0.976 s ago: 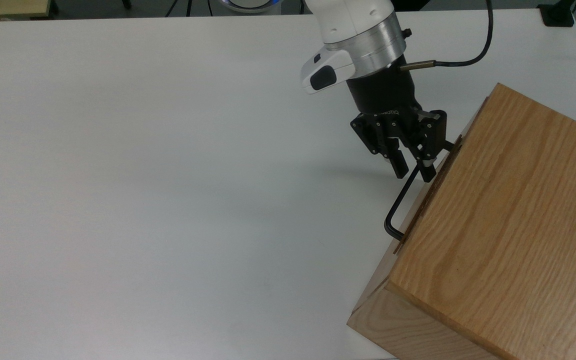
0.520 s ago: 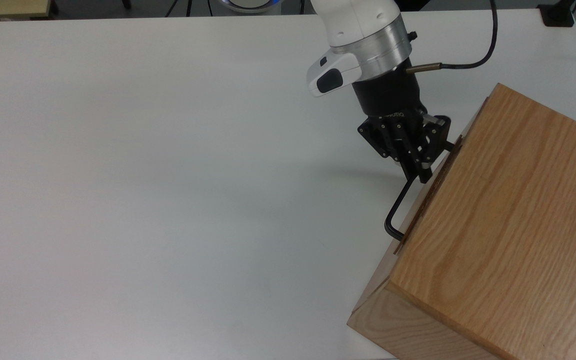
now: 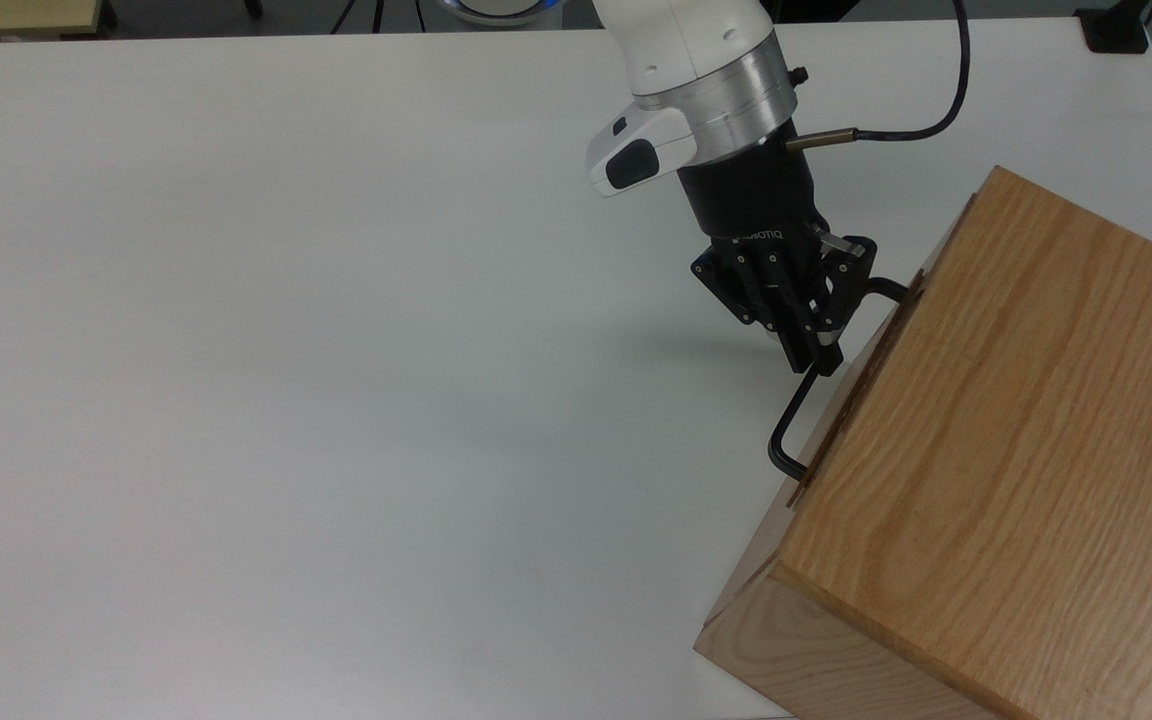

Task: Open the drawer by sliding it

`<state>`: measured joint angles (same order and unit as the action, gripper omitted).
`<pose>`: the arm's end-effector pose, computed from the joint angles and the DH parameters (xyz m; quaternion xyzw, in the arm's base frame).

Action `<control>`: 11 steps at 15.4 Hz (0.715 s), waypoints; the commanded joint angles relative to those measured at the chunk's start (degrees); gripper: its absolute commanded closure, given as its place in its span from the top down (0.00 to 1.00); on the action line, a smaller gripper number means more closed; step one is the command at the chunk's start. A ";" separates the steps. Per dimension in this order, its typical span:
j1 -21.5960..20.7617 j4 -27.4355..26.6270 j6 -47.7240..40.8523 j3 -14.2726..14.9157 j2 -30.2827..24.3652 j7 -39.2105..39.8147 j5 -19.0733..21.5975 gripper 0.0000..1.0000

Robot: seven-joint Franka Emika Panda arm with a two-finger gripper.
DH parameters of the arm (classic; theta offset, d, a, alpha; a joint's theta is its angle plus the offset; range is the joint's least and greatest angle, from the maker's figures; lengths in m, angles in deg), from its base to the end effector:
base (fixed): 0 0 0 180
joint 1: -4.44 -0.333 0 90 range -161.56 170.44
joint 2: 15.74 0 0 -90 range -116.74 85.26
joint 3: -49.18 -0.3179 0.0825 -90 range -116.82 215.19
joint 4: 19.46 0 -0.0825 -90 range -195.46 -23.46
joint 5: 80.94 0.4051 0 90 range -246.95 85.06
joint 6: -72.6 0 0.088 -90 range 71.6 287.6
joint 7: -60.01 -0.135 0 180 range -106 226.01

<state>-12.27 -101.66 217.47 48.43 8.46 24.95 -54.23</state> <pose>0.7348 0.2319 0.5036 -0.8864 0.2748 -0.2032 0.3121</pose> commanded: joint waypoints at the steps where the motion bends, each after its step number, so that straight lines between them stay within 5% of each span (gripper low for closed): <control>1: -0.26 -1.21 0.68 0.14 -0.12 6.74 0.45 0.20; 11: 0.09 -1.92 0.68 -1.53 -0.29 5.97 1.06 0.13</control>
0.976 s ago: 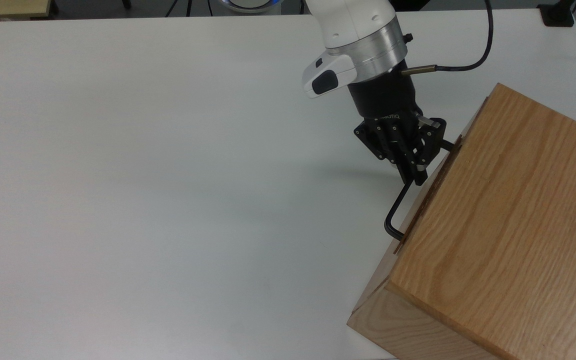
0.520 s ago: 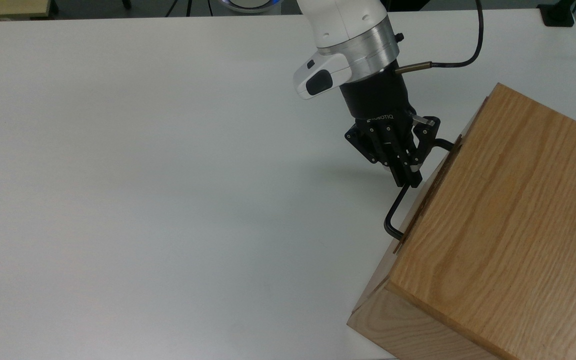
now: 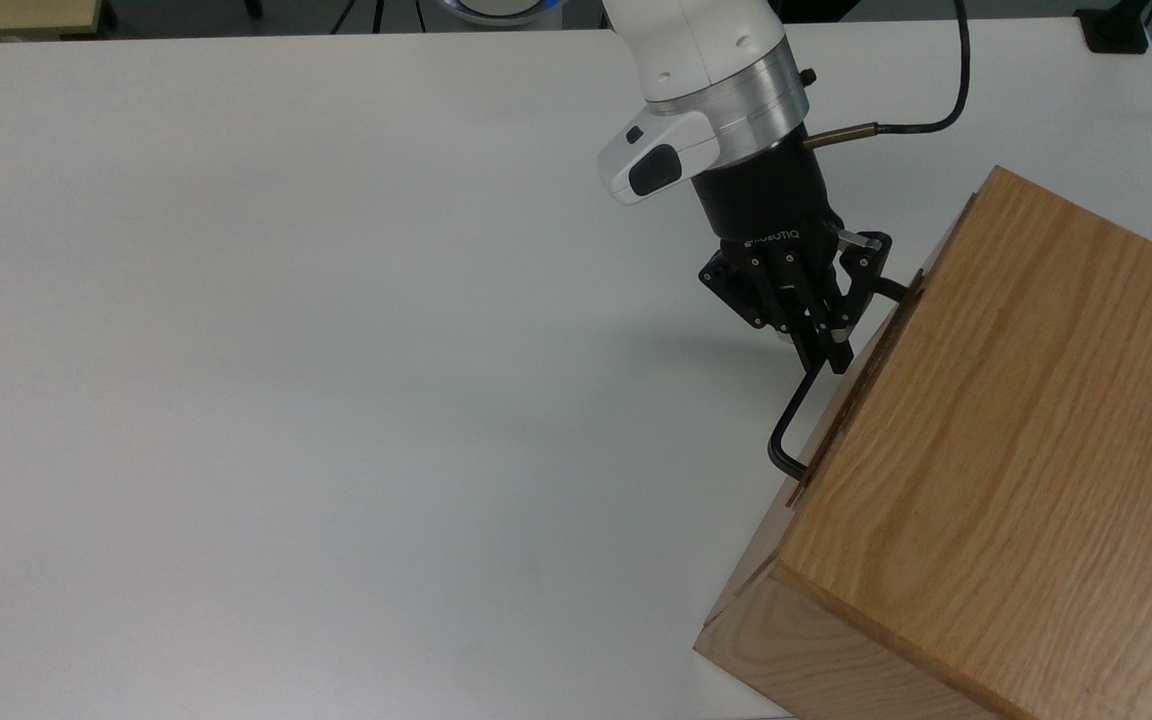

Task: Open the drawer by sliding it

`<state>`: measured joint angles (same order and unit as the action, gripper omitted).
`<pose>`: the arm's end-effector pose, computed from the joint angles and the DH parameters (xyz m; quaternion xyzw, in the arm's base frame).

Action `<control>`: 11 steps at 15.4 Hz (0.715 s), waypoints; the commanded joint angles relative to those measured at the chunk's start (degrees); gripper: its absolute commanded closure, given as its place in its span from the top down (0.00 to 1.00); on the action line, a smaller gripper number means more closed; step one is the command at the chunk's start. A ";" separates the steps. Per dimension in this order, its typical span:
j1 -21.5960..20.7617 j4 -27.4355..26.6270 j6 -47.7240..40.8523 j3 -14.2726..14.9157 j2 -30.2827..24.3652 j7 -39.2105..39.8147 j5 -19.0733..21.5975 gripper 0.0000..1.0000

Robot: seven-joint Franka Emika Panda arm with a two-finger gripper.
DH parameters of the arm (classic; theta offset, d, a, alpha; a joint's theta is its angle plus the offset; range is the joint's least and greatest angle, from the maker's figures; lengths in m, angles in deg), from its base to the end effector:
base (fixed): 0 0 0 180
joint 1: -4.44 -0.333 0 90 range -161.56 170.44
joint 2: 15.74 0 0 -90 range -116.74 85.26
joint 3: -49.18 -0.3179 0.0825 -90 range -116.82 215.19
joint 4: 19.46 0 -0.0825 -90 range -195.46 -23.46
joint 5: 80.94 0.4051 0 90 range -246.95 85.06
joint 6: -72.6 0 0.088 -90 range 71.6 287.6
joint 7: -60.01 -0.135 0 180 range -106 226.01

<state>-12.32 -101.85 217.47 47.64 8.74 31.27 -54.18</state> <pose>0.7324 0.2410 0.4980 -0.9022 0.2215 -0.2133 0.3025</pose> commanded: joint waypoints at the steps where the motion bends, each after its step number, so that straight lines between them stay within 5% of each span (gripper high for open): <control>1: 0.50 -2.16 0.67 -0.74 -0.83 -0.44 1.01 0.13; 11: 7.00 -18.84 0.32 -0.74 -12.95 0.17 0.93 0.10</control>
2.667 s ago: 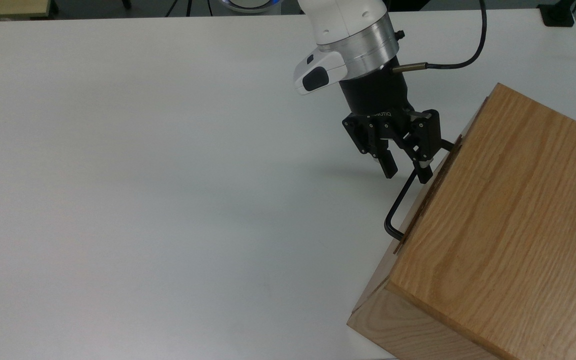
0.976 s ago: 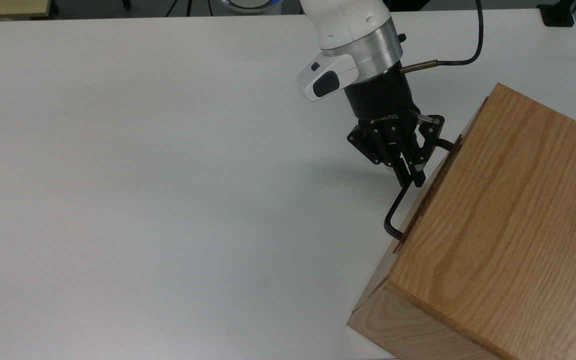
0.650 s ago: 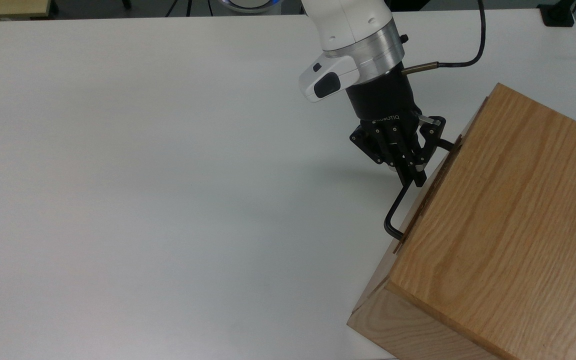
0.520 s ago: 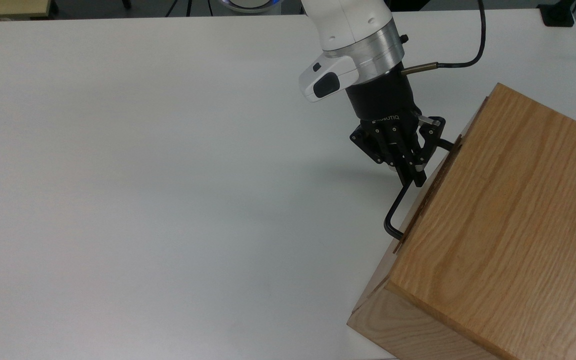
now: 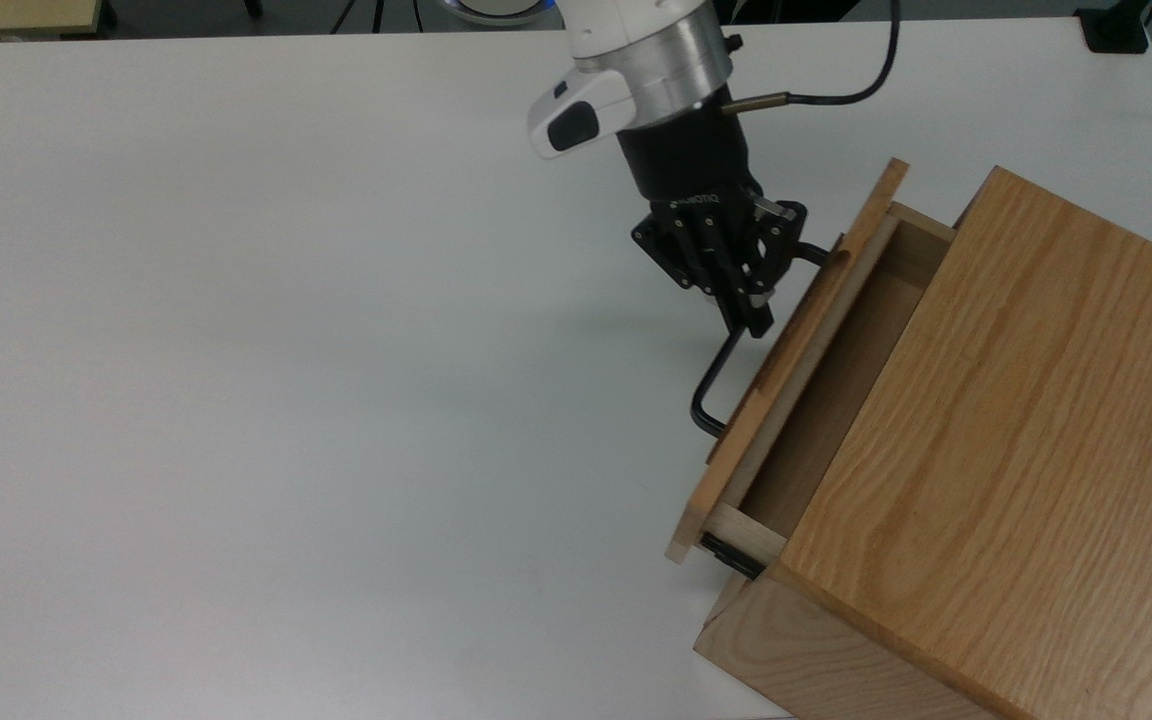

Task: Open the drawer by sliding it
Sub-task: 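Pull the handle away from the cabinet, sliding the drawer out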

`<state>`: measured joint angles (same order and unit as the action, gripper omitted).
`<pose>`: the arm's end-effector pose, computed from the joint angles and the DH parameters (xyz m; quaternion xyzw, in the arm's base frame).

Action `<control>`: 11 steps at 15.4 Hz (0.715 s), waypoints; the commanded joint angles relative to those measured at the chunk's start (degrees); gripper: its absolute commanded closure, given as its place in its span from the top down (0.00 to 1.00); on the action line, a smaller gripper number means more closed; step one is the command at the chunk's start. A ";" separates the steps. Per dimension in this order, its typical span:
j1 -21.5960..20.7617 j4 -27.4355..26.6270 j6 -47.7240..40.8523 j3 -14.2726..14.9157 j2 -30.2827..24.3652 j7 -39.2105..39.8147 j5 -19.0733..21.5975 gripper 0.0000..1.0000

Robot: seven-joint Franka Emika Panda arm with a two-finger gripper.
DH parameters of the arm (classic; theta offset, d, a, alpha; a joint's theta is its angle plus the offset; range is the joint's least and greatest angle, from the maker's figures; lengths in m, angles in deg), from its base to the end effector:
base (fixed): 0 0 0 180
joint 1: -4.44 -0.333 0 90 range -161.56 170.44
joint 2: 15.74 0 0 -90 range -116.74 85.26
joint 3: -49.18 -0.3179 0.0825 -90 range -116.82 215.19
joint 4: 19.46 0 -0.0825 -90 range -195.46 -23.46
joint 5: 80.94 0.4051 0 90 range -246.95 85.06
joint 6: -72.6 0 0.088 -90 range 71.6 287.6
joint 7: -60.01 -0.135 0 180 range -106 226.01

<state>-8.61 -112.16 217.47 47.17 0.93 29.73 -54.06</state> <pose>0.7049 0.1895 0.4993 -0.8982 0.2637 -0.2000 0.2892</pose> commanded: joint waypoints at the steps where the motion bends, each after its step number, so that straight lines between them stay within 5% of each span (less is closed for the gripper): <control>1: 4.08 -9.51 -0.29 -0.27 -6.11 1.71 0.81 0.11; 11: 13.83 -9.96 -18.29 0.17 -10.86 6.97 0.81 0.12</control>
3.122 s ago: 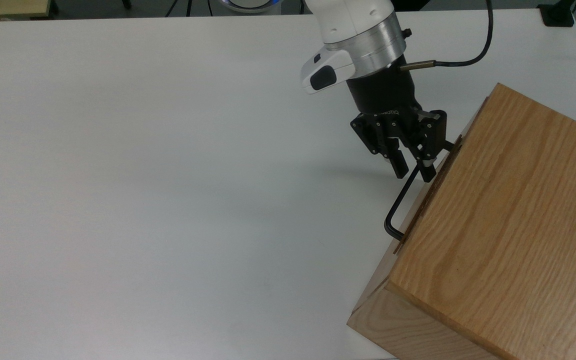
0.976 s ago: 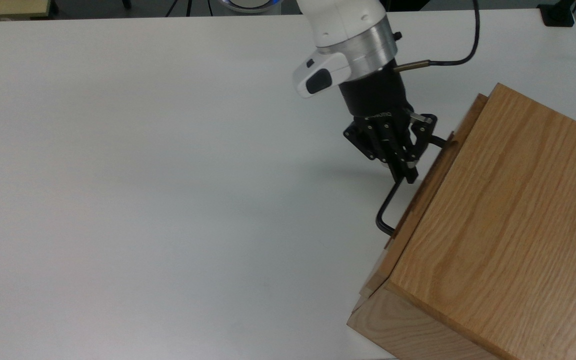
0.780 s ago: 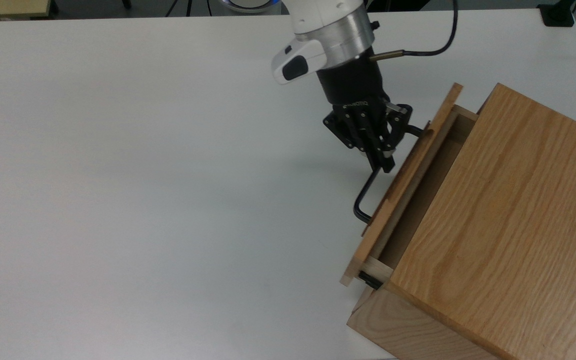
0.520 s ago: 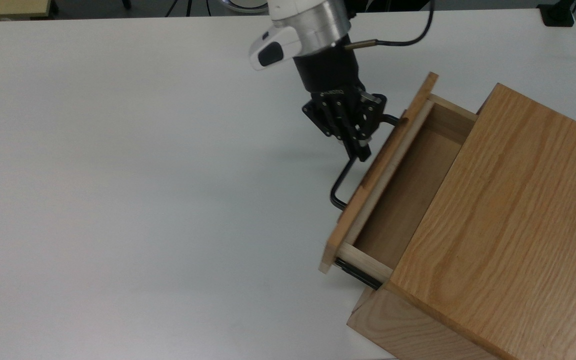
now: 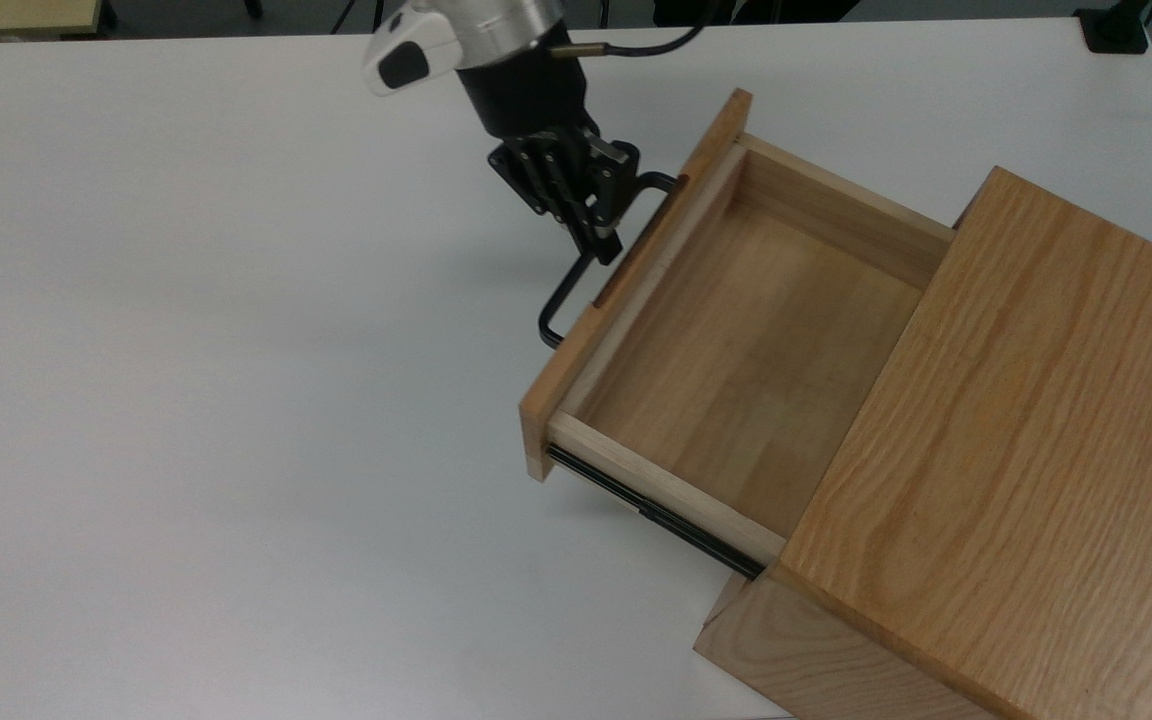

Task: Open the drawer by sliding it
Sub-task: 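Pull the handle away from the cabinet, sliding the drawer out, then open the gripper and lift it off the handle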

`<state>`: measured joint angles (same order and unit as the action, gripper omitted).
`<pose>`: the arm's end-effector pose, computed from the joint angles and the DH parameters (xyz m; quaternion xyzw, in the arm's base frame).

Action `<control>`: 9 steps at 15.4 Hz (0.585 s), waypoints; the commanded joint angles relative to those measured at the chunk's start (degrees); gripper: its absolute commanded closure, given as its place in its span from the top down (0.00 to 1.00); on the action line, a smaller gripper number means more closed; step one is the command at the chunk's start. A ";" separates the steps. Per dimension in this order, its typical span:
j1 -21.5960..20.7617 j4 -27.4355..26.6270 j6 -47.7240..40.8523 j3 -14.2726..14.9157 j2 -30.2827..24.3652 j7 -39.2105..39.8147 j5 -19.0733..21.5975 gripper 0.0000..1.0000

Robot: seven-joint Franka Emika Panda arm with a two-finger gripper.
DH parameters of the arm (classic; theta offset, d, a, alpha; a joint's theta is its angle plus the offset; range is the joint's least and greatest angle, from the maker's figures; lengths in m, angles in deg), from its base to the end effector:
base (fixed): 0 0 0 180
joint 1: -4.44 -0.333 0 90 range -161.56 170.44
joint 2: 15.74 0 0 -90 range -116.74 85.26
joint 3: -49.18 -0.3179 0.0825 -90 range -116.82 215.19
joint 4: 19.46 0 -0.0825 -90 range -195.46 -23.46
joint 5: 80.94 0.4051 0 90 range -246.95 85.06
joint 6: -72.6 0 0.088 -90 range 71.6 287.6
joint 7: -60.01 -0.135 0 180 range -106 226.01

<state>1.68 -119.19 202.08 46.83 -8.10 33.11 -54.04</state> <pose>0.6647 0.0802 0.5081 -0.9157 0.2897 -0.1219 0.2505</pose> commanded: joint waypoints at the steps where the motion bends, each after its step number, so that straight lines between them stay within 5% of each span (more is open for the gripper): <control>1: 4.16 -2.93 -4.48 0.59 -2.10 4.48 0.78 0.12; 5: 6.62 -2.49 -8.97 0.86 -3.33 6.69 0.78 0.18; 9: 7.07 -2.32 -9.41 0.94 -4.21 6.42 0.78 0.69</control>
<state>8.19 -119.41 192.96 47.09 -10.06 38.14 -54.05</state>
